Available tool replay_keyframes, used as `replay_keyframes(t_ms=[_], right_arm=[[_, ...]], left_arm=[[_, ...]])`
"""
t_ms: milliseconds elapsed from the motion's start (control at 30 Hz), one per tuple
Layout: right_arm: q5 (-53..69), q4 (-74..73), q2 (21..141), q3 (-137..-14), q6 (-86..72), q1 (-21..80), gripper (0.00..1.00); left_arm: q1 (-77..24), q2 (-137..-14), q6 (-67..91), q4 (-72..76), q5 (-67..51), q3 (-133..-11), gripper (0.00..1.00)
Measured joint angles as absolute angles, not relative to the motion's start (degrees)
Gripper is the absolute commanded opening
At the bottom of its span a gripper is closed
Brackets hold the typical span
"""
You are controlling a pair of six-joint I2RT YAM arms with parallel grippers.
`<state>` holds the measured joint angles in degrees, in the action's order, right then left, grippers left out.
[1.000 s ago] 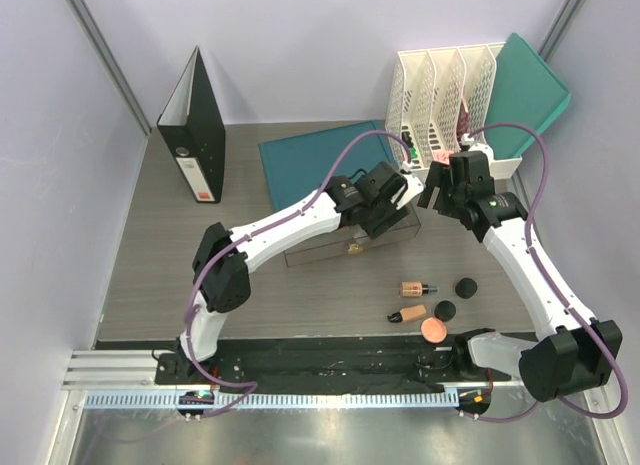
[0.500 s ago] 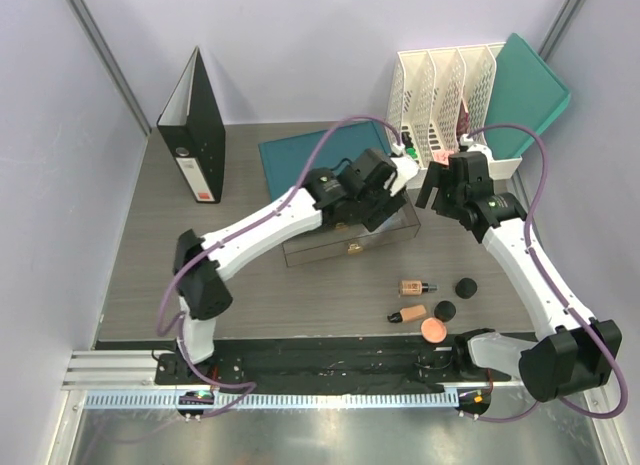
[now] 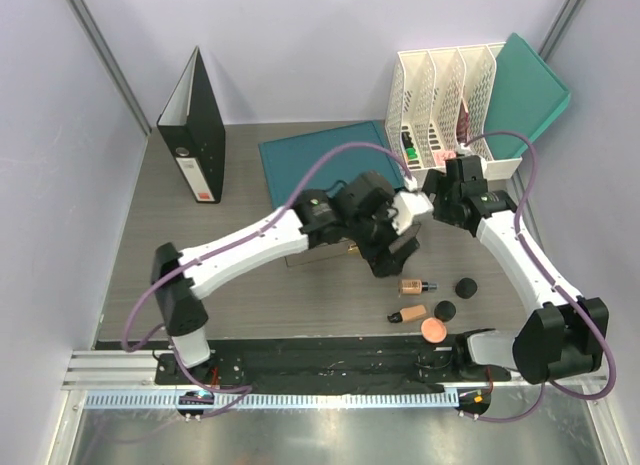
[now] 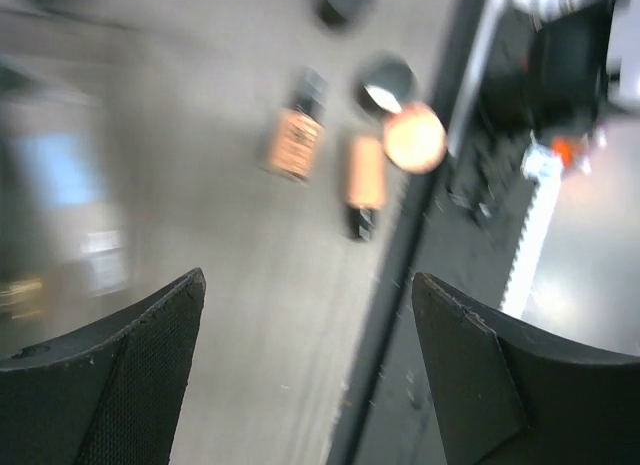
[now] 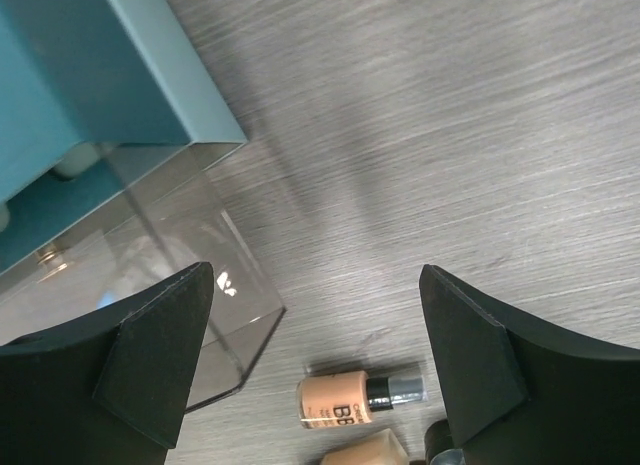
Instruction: Organize the makeup
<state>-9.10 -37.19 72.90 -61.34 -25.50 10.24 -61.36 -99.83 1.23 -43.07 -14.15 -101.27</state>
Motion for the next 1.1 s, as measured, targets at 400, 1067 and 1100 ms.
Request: replay_keyframes(t_ms=[400,1067,1100], right_arm=[[-0.7,-34.3,72.9,-59.2,-25.8,-3.0,0.9],[6.2,-33.0,74.3,-57.4,-24.3,-8.4,0.9],[6.4,-33.0,74.2,-57.2,-24.2,-8.4,0.9]], left_arm=[[-66.5,-112.8,-0.5,-46.5,-23.1,-101.1,0.79],[-73.0,-123.6,3.3,-40.9,-18.4,-102.9,0.77],[-73.4,-124.0,3.6,-40.4,-17.4,-103.2,0.77]])
